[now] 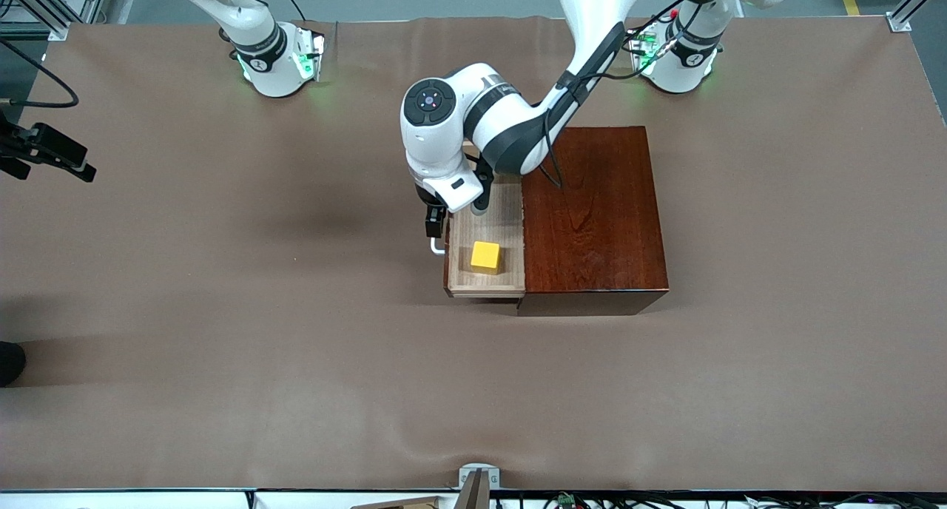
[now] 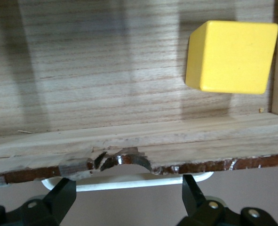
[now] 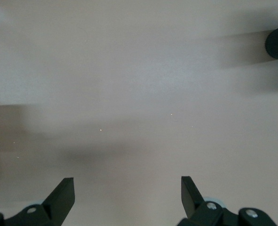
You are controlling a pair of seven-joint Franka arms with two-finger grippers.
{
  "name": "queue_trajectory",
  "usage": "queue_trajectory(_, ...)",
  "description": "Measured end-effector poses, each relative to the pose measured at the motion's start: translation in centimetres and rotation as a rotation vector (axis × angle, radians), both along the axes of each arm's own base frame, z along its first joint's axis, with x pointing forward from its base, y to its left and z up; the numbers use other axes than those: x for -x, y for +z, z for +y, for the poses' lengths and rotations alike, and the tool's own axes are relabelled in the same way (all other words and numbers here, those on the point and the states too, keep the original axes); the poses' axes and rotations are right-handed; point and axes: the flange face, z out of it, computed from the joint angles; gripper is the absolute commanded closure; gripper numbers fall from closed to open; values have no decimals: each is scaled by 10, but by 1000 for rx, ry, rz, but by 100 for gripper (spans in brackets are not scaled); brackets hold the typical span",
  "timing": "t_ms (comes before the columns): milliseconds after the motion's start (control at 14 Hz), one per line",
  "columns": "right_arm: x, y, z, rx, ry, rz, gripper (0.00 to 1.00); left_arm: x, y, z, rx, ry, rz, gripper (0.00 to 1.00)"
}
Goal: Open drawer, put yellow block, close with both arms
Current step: 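Push the drawer into the box with the left gripper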
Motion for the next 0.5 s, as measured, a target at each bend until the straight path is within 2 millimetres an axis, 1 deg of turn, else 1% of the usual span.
queue_trajectory(71,0,0,1,-1,1,1,0,-3,-1,4,-13,5,9,0)
queue_trajectory(285,0,0,1,-1,2,2,0,-17,-7,27,-77,33,50,0)
queue_trajectory(499,0,0,3,-1,5,2,0,-19,-9,33,-101,41,66,0)
